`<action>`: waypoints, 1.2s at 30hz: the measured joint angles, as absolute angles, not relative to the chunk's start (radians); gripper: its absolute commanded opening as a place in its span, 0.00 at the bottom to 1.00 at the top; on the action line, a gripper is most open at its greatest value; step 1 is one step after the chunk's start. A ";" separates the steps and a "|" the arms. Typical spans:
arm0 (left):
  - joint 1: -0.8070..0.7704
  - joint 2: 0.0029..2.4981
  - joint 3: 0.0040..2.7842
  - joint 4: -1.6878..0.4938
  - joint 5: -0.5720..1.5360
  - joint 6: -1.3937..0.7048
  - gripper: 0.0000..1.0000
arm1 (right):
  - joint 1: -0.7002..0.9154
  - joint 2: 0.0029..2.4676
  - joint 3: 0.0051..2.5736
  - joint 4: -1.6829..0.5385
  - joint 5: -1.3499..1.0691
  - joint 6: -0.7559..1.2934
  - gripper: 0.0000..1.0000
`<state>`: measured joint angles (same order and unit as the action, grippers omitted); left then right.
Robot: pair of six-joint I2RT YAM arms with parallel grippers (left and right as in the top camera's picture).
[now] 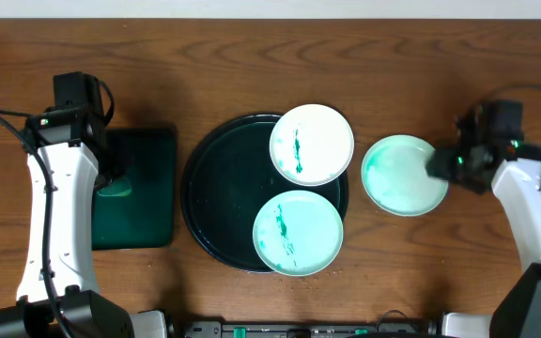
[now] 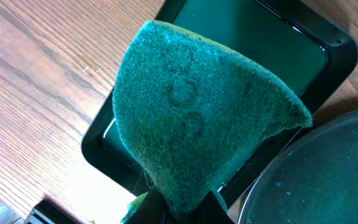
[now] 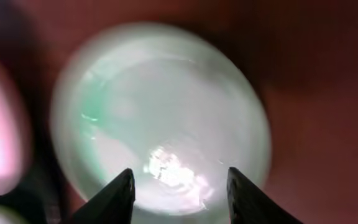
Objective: Clean dirty plates on tray and stack at the side
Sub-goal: 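Grasp the top plate rim with the right gripper and pull it left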
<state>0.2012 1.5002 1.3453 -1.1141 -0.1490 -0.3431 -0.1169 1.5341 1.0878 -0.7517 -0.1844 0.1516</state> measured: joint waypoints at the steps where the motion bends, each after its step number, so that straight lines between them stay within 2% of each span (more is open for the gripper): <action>1: 0.201 1.500 1.345 -1.114 -0.147 -0.338 0.07 | -0.096 1.538 1.119 -0.754 -0.187 0.147 0.47; 8: 0.201 1.500 1.345 -1.092 -0.068 -0.255 0.07 | 0.130 1.735 1.390 -0.749 -0.221 0.089 0.41; 14: 0.201 1.500 1.345 -1.092 -0.047 -0.228 0.07 | 0.197 1.972 1.487 -0.762 -0.237 0.028 0.35; 23: 0.201 1.500 1.345 -1.092 -0.038 -0.226 0.07 | 0.207 2.077 1.502 -0.728 -0.278 -0.016 0.01; 30: 0.201 1.500 1.345 -1.093 -0.035 -0.219 0.07 | 0.216 2.077 1.512 -0.725 -0.338 0.001 0.01; 36: 0.201 1.500 1.345 -1.092 -0.035 -0.213 0.07 | 0.313 2.077 1.544 -0.724 -0.395 0.096 0.01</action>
<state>0.2012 1.5002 1.3453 -1.0924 -0.0349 -0.2127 0.3134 2.0773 1.5440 -0.7242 -0.3950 0.0963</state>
